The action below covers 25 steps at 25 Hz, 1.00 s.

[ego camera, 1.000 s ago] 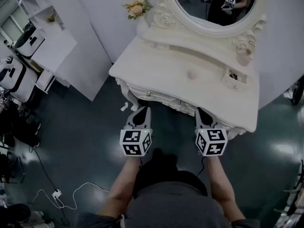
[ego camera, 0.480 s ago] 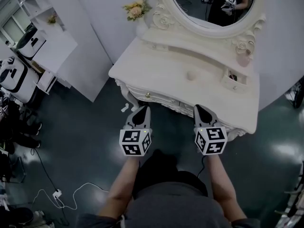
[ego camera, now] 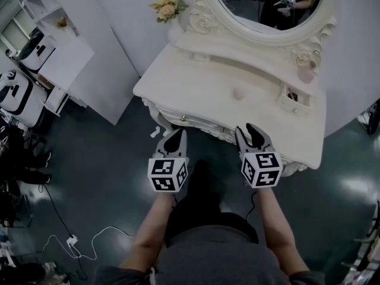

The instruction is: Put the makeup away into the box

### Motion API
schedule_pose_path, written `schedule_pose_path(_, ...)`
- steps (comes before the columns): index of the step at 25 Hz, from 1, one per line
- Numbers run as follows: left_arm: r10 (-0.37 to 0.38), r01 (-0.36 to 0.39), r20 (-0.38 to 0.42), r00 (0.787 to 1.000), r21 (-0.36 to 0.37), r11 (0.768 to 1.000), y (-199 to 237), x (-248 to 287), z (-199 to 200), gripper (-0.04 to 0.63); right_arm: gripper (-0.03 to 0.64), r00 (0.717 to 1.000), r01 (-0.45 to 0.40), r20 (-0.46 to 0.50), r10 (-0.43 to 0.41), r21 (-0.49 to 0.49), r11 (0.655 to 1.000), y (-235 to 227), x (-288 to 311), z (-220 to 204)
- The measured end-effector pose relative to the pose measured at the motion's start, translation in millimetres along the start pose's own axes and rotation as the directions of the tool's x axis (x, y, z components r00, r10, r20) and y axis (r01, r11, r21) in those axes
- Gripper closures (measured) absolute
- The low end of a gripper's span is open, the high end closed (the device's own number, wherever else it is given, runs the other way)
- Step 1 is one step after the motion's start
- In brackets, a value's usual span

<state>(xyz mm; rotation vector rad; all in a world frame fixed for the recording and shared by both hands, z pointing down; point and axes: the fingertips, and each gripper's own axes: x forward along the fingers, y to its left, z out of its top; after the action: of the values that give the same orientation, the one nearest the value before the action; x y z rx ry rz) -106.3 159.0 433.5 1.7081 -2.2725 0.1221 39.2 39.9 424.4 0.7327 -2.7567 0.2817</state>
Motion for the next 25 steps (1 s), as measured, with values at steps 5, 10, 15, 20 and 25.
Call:
schedule_pose_path(5,-0.009,0.009,-0.010,1.000,-0.002,1.000,10,19,3,0.589,0.417,1.000,-0.007,-0.021,0.007,0.006,1.000,-4,21,4)
schedule_pose_path(10,-0.016,0.015,-0.020,1.000,-0.006,1.000,27,50,8,0.589,0.393,0.999,0.012,-0.042,-0.012,-0.002,1.000,-15,53,9)
schedule_pose_path(15,-0.025,0.025,-0.037,0.999,-0.017,1.000,50,90,14,0.589,0.383,0.996,0.048,-0.070,-0.049,-0.015,0.999,-31,93,12)
schedule_pose_path(20,-0.047,0.046,-0.065,0.997,-0.024,0.999,71,135,18,0.589,0.376,0.988,0.098,-0.116,-0.100,-0.027,0.995,-55,129,12)
schedule_pose_path(25,-0.081,0.078,-0.093,0.992,-0.032,0.996,85,177,22,0.589,0.364,0.975,0.147,-0.163,-0.151,-0.038,0.988,-79,158,12)
